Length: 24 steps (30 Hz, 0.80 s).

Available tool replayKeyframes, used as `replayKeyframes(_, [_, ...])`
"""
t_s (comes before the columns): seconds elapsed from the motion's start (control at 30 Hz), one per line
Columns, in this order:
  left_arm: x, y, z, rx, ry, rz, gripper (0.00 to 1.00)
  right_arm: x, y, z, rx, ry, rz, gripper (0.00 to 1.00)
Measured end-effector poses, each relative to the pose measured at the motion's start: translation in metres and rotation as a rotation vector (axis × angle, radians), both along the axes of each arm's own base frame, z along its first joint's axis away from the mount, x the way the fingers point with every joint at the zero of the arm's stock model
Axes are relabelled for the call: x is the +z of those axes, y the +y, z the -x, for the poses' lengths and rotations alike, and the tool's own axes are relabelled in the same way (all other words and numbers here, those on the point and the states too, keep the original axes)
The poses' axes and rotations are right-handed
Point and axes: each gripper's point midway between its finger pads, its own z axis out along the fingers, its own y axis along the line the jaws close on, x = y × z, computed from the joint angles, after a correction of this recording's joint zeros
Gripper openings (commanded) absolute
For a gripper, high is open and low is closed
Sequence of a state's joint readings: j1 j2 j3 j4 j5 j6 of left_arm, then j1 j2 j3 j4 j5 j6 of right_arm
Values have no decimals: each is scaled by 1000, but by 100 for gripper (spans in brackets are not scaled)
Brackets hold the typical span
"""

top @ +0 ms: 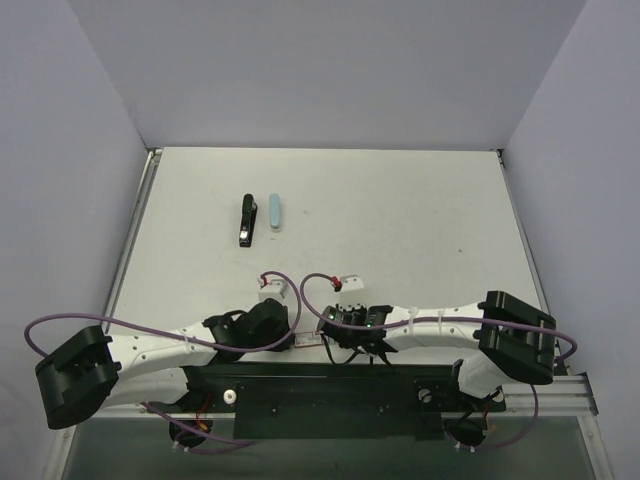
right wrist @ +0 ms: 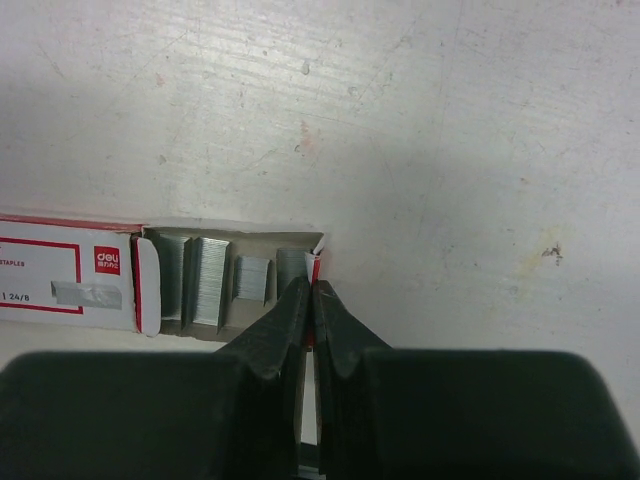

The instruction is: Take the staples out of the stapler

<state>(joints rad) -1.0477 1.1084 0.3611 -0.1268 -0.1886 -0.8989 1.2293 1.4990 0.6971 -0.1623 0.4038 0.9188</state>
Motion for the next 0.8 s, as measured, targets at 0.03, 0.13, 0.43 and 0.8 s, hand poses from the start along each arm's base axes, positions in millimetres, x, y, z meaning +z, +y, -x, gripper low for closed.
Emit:
replayKeyframes(0.03, [0, 0, 0, 0, -1, 0, 0, 0, -1, -1, -6, 1, -1, 0])
replayKeyframes(0.13, [0, -1, 2, -3, 1, 1, 0, 0, -2, -4, -21, 1, -3, 0])
replayKeyframes(0.43, [0, -3, 5, -15, 2, 3, 0, 0, -4, -6, -27, 1, -2, 0])
replayKeyframes(0.8, [0, -7, 4, -21, 0, 0, 0, 0, -1, -2, 4, -9, 3, 0])
